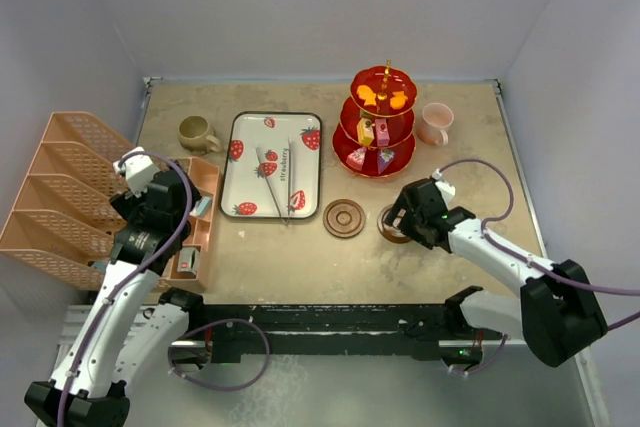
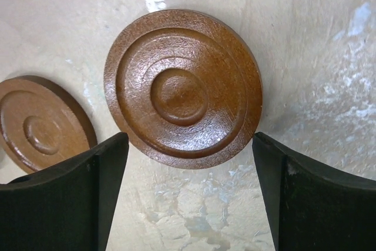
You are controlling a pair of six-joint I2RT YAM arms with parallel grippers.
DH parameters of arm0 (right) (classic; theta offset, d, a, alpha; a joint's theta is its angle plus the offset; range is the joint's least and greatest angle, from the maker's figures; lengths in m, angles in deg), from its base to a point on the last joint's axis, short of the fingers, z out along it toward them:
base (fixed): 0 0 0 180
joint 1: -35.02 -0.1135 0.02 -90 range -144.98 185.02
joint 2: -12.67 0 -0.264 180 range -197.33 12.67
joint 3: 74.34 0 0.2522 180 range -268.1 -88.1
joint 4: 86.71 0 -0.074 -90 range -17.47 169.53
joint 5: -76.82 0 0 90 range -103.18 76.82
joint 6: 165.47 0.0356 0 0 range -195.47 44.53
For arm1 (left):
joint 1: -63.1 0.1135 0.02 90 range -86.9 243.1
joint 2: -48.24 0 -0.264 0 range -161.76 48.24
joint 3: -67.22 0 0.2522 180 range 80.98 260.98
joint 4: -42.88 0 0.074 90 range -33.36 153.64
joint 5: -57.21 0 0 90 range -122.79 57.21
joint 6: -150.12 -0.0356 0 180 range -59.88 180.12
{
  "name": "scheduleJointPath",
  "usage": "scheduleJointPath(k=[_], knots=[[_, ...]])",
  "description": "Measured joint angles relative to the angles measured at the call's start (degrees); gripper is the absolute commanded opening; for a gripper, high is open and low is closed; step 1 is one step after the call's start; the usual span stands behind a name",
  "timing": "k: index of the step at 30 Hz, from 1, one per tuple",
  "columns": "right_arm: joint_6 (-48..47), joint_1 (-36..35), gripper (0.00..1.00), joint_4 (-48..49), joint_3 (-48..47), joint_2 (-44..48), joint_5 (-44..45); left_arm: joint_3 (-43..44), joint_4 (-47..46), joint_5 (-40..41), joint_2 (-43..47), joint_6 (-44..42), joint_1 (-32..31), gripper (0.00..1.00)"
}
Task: Serve the afternoon tea
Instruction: Move the coaster to the center of the board, then pick up the cup at the center of the board.
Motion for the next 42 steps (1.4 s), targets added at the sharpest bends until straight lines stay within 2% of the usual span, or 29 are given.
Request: scheduleJointPath(k=[7, 11, 15, 19, 21, 25, 28, 36, 42], knots=[[-6.7, 0.0, 0.87, -0.3, -4.3, 2.1, 1.0, 0.0, 0.0, -0.2, 0.6, -0.1, 0.0, 0.99], [-8.9, 0.0, 0.85, -0.2, -5.0, 8.1, 0.7, 0.0, 0.0, -0.4, 0.3, -0.1, 0.0, 0.99], [-11.6, 0.0, 0.83, 1.9, -5.0, 13.5, -4.9, 0.0, -0.2, -0.7, -0.2, -0.2, 0.0, 0.99], [-14.5, -1.0, 0.83, 7.9, -5.2, 15.3, -12.5, 0.0, -0.3, -0.8, -1.0, -0.4, 0.0, 0.99], [-16.4, -3.4, 0.83, 9.8, -7.2, 14.6, -14.3, 0.0, -0.1, -0.7, -1.3, -0.4, 0.0, 0.99], [-20.8, -12.5, 0.83, 12.7, -15.3, 9.4, -10.7, 0.0, 0.1, 0.5, -0.2, 0.2, 0.0, 0.99], [-23.0, -16.5, 0.82, 15.8, -19.4, 5.9, -8.5, 0.0, 0.3, 1.6, 1.0, 0.5, 0.0, 0.99], [-27.1, -17.5, 0.83, 22.0, -22.0, -1.1, -4.5, 0.5, 0.5, 2.9, 1.0, 1.1, 0.0, 0.99], [-29.8, -17.7, 0.85, 24.2, -22.5, -2.7, -2.2, 10.3, 0.1, 2.3, -9.3, 0.6, 0.0, 0.99]])
